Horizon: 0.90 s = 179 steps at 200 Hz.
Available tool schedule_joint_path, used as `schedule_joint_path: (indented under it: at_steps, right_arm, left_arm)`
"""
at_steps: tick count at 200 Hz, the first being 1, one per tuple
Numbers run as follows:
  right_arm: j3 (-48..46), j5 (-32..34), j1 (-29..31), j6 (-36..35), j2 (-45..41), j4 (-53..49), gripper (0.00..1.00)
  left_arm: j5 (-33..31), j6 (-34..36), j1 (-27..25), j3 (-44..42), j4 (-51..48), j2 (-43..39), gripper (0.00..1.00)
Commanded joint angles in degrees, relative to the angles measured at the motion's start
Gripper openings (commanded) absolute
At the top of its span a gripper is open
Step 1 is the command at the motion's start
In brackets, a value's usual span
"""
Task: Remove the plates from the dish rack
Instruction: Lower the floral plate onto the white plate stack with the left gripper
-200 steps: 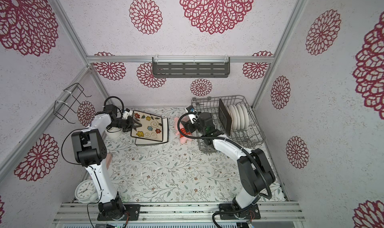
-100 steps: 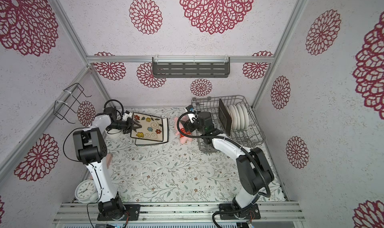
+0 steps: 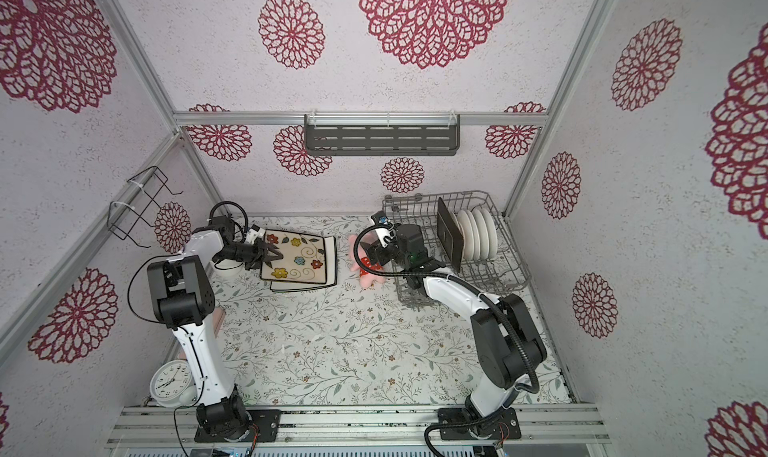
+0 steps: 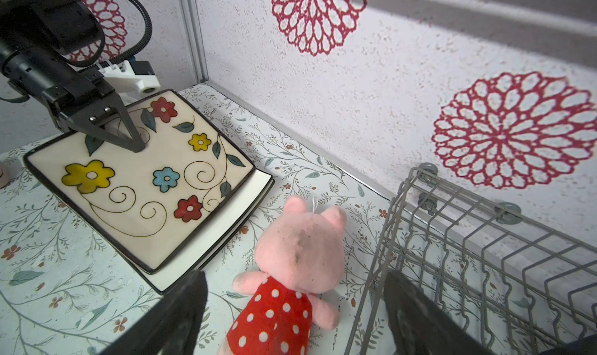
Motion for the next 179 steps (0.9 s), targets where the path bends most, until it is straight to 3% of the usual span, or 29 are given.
schedule_joint_path:
  at_steps: [1, 81, 179]
  right_arm:
    - [1.4, -1.0, -0.4, -0.6, -0.7, 1.1, 0.89]
    - [1.7, -1.1, -0.5, -0.6, -0.6, 0.9, 0.9]
    - [1.2, -0.9, -0.4, -0.5, -0.8, 0.4, 0.9]
  left_arm:
    - [-6.1, 2.6, -0.5, 0.5, -1.4, 1.7, 0.24]
    - [-10.0, 2.3, -0.5, 0.7, -2.1, 2.3, 0.38]
    - [-15.4, 1.9, -1.3, 1.4, -2.3, 1.2, 0.46]
